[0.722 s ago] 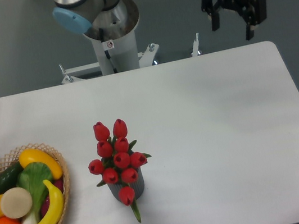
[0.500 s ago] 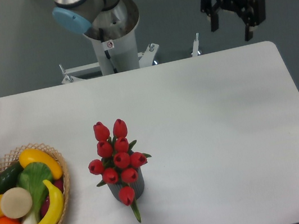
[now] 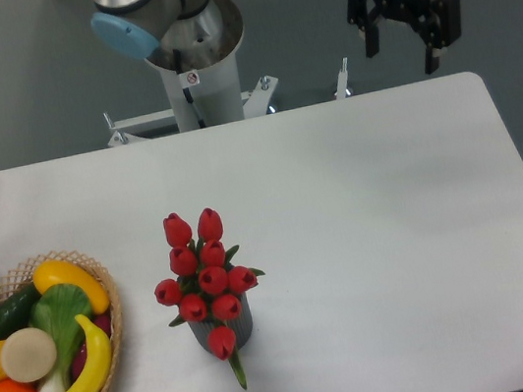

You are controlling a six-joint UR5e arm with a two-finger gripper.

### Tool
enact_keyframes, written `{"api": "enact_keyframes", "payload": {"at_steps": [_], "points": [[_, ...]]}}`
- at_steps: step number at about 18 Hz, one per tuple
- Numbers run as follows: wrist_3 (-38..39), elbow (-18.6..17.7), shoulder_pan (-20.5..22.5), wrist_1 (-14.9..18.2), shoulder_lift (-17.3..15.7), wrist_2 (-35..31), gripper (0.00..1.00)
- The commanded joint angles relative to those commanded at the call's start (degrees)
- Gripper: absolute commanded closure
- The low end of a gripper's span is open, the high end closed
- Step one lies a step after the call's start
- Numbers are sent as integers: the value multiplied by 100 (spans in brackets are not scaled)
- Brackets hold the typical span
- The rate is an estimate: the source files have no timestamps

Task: Pick up the flowers from the vase

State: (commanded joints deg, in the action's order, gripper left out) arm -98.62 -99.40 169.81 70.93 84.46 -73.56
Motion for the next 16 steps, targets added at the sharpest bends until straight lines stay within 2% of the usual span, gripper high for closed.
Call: {"api": "enact_keyframes", "payload": {"at_steps": [10, 16], "points": [[124, -132, 0, 0, -88, 26, 0], [1222, -132, 0, -105, -88, 466, 0]]}}
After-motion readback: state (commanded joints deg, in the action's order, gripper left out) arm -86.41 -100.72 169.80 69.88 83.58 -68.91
